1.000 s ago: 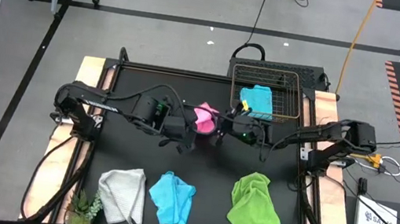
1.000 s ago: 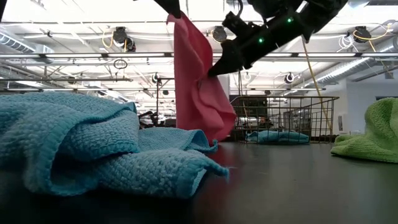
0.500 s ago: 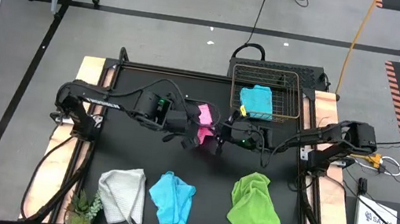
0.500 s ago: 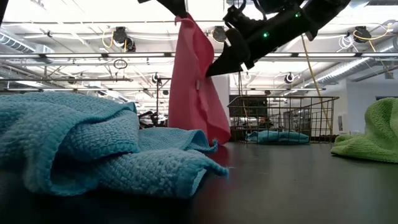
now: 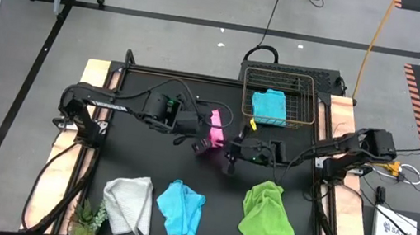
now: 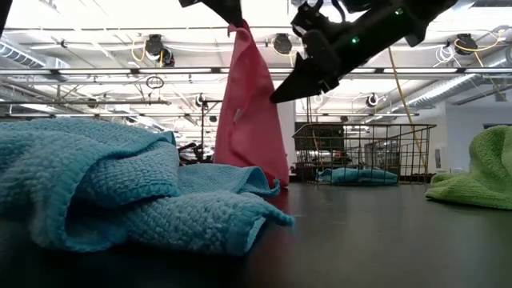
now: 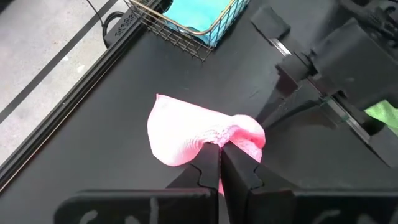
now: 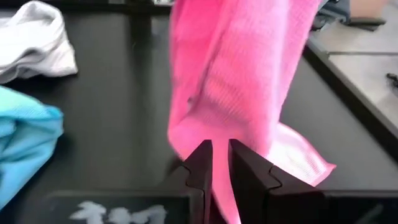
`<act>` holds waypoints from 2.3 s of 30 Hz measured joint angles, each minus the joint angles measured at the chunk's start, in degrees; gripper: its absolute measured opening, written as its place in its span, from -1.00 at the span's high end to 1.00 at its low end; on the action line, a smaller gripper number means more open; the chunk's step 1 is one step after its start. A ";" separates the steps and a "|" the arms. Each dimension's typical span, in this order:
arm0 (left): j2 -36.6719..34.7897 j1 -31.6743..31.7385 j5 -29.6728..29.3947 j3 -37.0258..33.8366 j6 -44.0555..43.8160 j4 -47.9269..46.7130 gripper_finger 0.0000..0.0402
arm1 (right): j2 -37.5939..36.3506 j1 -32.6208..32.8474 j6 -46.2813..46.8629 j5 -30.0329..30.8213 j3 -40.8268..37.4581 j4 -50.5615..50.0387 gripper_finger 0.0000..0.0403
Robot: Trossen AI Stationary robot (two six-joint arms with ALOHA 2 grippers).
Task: Fold microfiber towels
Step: Fold the pink towel
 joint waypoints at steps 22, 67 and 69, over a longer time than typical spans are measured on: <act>0.00 1.88 -1.94 0.00 1.14 1.60 0.98 | 0.17 1.76 -8.41 7.03 9.49 -5.83 0.78; 0.00 3.31 -2.16 0.00 3.18 2.97 0.98 | -2.01 0.76 -10.24 13.78 16.25 -7.59 0.43; 0.00 3.31 -2.40 0.00 3.23 2.91 0.98 | -2.01 0.76 -8.49 13.78 15.49 -6.94 0.43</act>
